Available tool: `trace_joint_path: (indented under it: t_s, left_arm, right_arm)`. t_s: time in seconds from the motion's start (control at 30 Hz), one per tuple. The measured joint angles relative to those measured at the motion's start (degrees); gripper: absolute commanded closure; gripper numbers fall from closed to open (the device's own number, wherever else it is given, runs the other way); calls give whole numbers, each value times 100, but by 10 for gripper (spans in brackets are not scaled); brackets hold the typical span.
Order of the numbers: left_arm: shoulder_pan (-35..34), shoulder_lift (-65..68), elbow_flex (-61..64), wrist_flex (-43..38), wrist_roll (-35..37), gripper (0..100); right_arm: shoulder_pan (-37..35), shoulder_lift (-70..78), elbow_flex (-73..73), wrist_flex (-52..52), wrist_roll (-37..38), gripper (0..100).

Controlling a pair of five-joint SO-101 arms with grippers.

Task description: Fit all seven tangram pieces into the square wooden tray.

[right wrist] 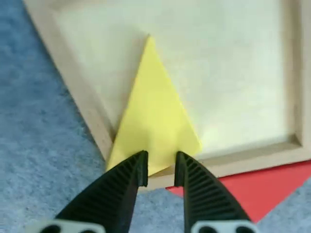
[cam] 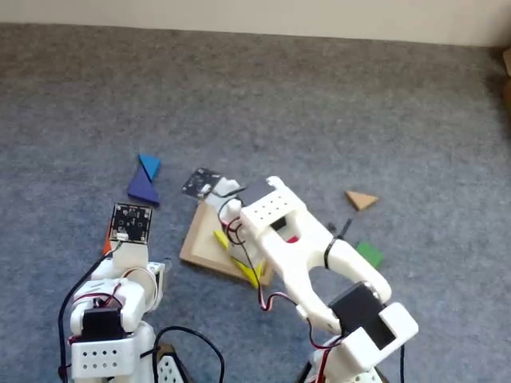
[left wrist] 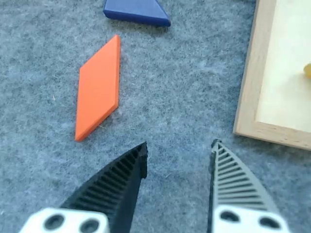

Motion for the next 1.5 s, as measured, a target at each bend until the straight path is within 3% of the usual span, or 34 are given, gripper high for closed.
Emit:
trace_joint_path:
  t_s: [0.43, 0.67, 0.87, 1.13, 1.43, 1.5]
  left_arm:
    - [0, 0, 0, 0, 0, 787]
    - [0, 0, 0, 0, 0, 787]
    - [0, 0, 0, 0, 0, 787]
    - [0, 0, 0, 0, 0, 787]
    - [0, 0, 0, 0, 0, 787]
    - [0, 0, 0, 0, 0, 787]
  right_arm:
    - [-202, -26, -9, -448, -369, 904]
    - [9, -985, -35, -510, -404, 904]
    - [70, -1301, 273, -703, -1248, 904]
    - [-492, -1301, 545, -870, -2866, 901]
    - [-703, -1477, 1591, -1785, -3051, 901]
    - [-695, -1512, 1626, -1793, -2760, 901]
